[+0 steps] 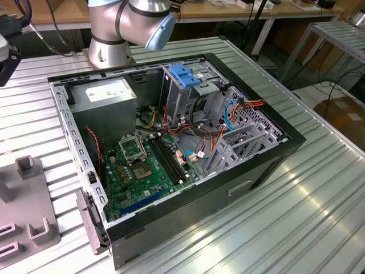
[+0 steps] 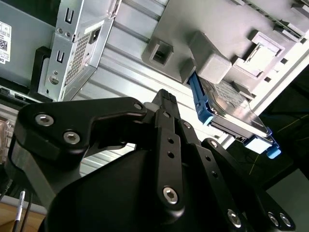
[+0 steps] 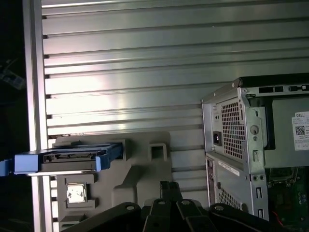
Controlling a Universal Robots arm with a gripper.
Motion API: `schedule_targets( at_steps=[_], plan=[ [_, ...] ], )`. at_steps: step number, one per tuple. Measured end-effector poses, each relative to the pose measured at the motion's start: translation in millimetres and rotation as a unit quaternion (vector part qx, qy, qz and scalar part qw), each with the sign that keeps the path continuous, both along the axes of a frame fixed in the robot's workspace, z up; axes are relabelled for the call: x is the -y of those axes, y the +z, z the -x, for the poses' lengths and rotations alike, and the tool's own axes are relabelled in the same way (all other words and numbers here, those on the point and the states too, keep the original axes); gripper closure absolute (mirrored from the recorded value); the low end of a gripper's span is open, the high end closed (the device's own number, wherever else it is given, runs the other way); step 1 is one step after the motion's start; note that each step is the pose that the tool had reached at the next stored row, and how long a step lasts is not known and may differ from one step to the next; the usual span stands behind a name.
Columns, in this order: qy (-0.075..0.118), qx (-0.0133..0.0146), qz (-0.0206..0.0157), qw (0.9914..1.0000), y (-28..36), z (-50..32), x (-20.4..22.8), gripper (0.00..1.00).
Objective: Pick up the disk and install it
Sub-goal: 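Reach for the disk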
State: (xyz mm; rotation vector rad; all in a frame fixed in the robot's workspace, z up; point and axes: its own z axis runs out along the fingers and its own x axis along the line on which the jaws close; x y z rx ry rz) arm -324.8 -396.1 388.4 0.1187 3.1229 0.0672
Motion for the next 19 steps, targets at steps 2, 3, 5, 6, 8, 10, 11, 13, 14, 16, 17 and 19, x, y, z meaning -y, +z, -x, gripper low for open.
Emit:
schedule_targets(
  at_steps=[2, 3, 5, 6, 8, 10, 11, 13, 14, 16, 17, 19],
  plan=[
    [0.0, -0.0001, 0.0, 1.0, -0.2, 3.8, 0.0, 0.9],
    [0.0, -0.0002, 0.0, 1.0, -0.2, 6.3, 0.0, 0.9],
    [0.0, -0.0004, 0.0, 1.0, -0.3, 10.8, 0.0, 0.9],
    [0.0, -0.0005, 0.0, 1.0, -0.4, 13.6, 0.0, 0.9],
    [0.0, -0.0005, 0.0, 1.0, -0.5, 15.9, 0.0, 0.9],
    [0.0, -0.0006, 0.0, 1.0, -0.4, 16.1, 0.0, 0.9],
    [0.0, -0.0005, 0.0, 1.0, -0.5, 17.4, 0.0, 0.9],
    [0.0, -0.0005, 0.0, 1.0, -0.5, 18.6, 0.0, 0.9],
    [0.0, -0.0005, 0.0, 1.0, -0.5, 18.6, 0.0, 0.9],
    [0.0, -0.0005, 0.0, 1.0, -0.5, 18.7, 0.0, 0.9],
    [0.0, -0.0005, 0.0, 1.0, -0.5, 18.7, 0.0, 0.9],
    [0.0, -0.0005, 0.0, 1.0, -0.5, 18.8, 0.0, 0.9]
  ],
)
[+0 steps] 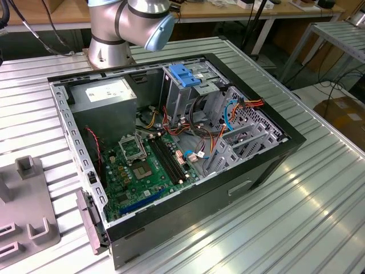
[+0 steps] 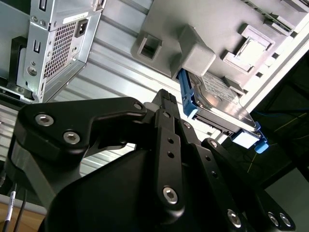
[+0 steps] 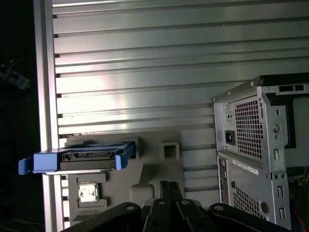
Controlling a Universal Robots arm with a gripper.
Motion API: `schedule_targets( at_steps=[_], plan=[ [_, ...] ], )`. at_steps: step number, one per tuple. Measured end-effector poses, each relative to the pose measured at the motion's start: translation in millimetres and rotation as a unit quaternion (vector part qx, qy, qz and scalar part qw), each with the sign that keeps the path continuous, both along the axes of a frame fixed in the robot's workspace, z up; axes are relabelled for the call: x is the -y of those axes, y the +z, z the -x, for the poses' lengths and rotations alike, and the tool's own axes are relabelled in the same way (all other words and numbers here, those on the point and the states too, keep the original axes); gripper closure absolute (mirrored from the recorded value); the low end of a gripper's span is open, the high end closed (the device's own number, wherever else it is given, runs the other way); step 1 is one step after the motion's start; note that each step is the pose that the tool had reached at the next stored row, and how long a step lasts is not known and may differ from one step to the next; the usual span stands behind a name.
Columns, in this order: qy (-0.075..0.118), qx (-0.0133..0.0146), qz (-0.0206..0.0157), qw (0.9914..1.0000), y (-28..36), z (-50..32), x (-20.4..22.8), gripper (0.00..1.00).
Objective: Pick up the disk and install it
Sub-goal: 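Reach for the disk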
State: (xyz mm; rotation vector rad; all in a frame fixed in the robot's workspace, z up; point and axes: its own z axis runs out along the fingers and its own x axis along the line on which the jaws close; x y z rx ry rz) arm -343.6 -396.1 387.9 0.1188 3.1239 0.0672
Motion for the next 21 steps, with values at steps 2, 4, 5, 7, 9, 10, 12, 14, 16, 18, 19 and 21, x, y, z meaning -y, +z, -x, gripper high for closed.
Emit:
schedule_targets(
  at_steps=[2, 4, 5, 7, 9, 10, 12, 14, 16, 18, 19, 21],
  plan=[
    [0.0, 0.0, 0.0, 1.0, 0.0, 0.1, 0.0, 0.9],
    [0.0, 0.0, -0.0001, 1.0, 0.0, 1.2, 0.0, 0.9],
    [0.001, 0.0, -0.0001, 1.0, 0.0, 3.6, 0.0, 0.9],
    [0.004, 0.0, -0.0001, 0.99999, 0.0, 9.7, 0.0, 0.9],
    [0.008, 0.0, -0.0001, 0.99997, 0.0, 13.7, 0.0, 0.9],
    [0.011, 0.0, -0.0001, 0.99994, 0.0, 14.2, 0.0, 0.9],
    [0.018, -0.0001, -0.0001, 0.99984, 0.0, 16.7, 0.0, 0.9],
    [0.019, -0.0001, -0.0001, 0.99982, -0.1, 25.9, -0.1, 0.9],
    [0.019, -0.0001, -0.0001, 0.99982, -0.1, 42.2, -0.3, 0.9],
    [0.019, -0.0001, -0.0001, 0.99982, -0.2, 52.7, -0.7, 0.9],
    [0.019, -0.0001, -0.0002, 0.99982, -0.4, 56.8, -1.0, 0.9],
    [0.019, -0.0001, -0.0003, 0.99982, -0.5, 69.5, -2.3, 0.9]
  ],
)
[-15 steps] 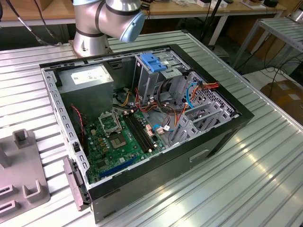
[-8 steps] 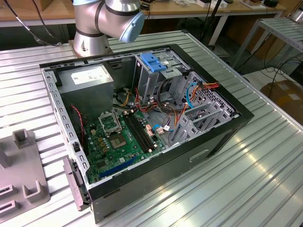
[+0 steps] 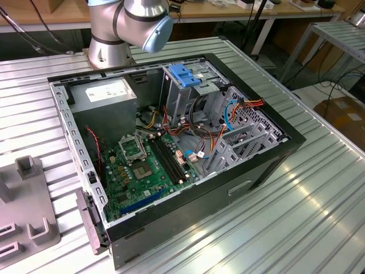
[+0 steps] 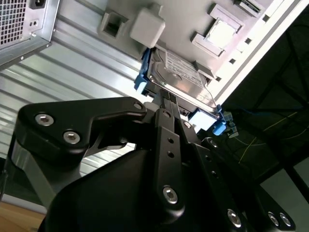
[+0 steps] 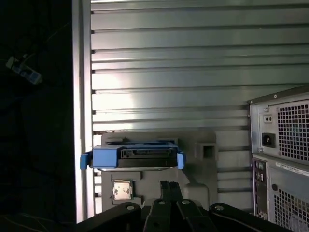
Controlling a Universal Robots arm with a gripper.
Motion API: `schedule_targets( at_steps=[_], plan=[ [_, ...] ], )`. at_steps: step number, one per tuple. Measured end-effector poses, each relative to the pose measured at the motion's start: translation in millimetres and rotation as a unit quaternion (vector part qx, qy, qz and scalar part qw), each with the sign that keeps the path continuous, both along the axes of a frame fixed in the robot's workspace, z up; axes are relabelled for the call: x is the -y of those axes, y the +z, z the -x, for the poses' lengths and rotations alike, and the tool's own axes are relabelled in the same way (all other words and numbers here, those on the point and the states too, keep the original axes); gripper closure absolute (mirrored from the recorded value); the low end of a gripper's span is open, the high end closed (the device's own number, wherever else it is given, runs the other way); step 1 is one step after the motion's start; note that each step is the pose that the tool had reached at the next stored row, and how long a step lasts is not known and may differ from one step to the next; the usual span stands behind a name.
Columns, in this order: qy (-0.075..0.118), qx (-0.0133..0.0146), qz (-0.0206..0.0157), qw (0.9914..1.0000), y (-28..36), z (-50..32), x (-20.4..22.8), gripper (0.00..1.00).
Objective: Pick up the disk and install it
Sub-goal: 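Reach for the disk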
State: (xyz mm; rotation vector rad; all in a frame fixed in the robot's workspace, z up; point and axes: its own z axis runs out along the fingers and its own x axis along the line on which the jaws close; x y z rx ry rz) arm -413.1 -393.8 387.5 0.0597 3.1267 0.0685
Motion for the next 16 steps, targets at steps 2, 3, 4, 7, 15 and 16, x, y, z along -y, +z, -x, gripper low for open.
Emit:
schedule_targets(
  at_steps=[2, 3, 4, 7, 15, 16],
  plan=[
    [0.0, 0.0001, -0.0001, 1.0, -0.3, 9.0, -1.5, 0.9],
    [0.0, 0.0, -0.0001, 1.0, -0.2, 12.4, -2.1, 0.9],
    [0.0, 0.0, -0.0002, 1.0, -0.3, 17.8, -3.1, 0.9],
    [0.0, 0.0, -0.0003, 1.0, -0.5, 29.2, -4.9, 0.9],
    [0.0, -0.0016, -0.0006, 1.0, -1.1, 52.3, -9.5, 0.9],
    [0.0, -0.0017, -0.0006, 1.0, -1.0, 52.6, -9.5, 0.9]
  ],
)
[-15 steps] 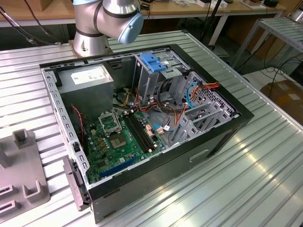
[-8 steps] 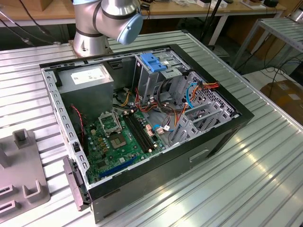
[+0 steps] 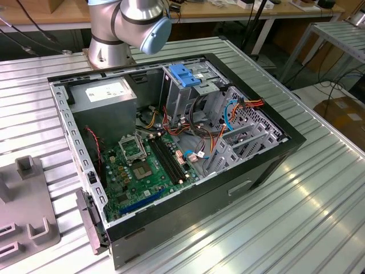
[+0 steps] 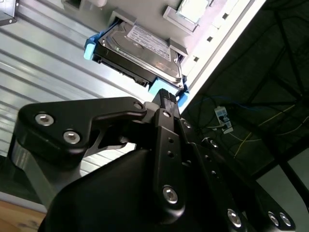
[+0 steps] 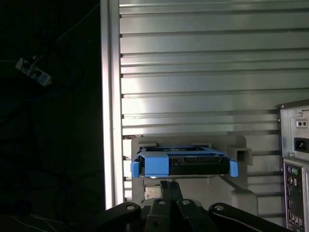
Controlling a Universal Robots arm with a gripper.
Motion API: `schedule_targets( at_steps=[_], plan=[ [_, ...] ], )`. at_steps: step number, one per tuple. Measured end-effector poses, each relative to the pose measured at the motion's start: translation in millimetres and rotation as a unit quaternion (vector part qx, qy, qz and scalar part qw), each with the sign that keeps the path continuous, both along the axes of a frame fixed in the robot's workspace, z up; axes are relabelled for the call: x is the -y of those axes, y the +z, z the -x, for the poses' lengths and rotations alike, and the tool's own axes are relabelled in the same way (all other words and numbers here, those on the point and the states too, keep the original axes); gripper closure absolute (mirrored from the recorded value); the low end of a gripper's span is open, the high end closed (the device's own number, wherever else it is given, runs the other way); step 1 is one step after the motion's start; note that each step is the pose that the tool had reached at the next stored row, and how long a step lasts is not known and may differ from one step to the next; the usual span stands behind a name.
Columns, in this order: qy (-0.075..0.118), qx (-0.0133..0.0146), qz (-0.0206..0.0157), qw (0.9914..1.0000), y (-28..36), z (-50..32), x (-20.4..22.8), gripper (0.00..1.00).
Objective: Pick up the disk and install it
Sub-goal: 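Reach for the disk, then pick up the disk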
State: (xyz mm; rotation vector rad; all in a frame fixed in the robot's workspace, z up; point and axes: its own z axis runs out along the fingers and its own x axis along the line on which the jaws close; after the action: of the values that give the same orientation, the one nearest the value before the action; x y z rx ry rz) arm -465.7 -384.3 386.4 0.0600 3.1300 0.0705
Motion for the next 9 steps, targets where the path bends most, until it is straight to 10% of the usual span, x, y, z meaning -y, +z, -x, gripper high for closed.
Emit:
schedule_targets(
  at_steps=[9],
  plan=[
    [0.0, 0.0001, 0.0, 1.0, -0.1, 0.2, 0.0, 0.9]
  ],
)
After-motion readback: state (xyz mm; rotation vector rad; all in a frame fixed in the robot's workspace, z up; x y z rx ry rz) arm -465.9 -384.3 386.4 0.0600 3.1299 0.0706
